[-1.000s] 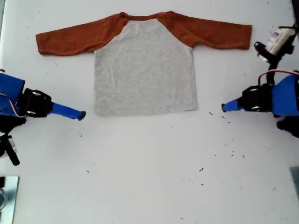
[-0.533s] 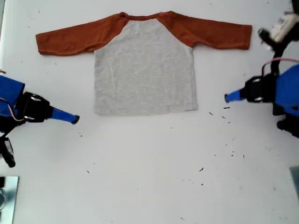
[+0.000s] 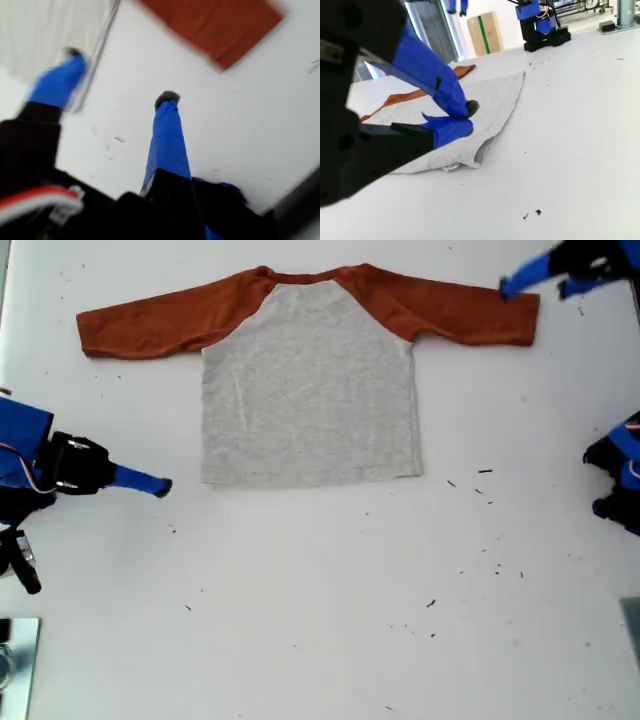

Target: Fold t shirt

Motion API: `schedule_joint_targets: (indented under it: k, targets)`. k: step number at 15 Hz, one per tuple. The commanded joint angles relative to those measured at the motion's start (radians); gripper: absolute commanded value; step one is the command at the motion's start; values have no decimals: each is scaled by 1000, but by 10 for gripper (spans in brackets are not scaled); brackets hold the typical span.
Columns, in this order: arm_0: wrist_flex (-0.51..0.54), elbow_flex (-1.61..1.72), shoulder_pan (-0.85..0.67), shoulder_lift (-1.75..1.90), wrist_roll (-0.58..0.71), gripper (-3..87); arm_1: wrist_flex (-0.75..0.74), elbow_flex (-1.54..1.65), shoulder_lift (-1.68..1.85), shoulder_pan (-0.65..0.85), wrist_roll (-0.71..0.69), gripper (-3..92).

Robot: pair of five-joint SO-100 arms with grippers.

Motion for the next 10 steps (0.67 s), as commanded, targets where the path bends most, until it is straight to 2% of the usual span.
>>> schedule_joint_targets:
  k: [1,3,5,8,10]
  targets:
    - [8,14,8,8,-17,-3,-9,-135,-77,129,-124,413]
    - [8,14,3,8,-21,-3,-107,-48,-117,218,-207,412]
    - [8,14,-11,8,-21,-3,-302,121,-163,262,-267,407]
    - [8,14,-21,8,-21,-3,-601,322,-293,259,-313,398]
    - [8,14,-25,8,-21,-3,-750,397,-391,219,-304,391]
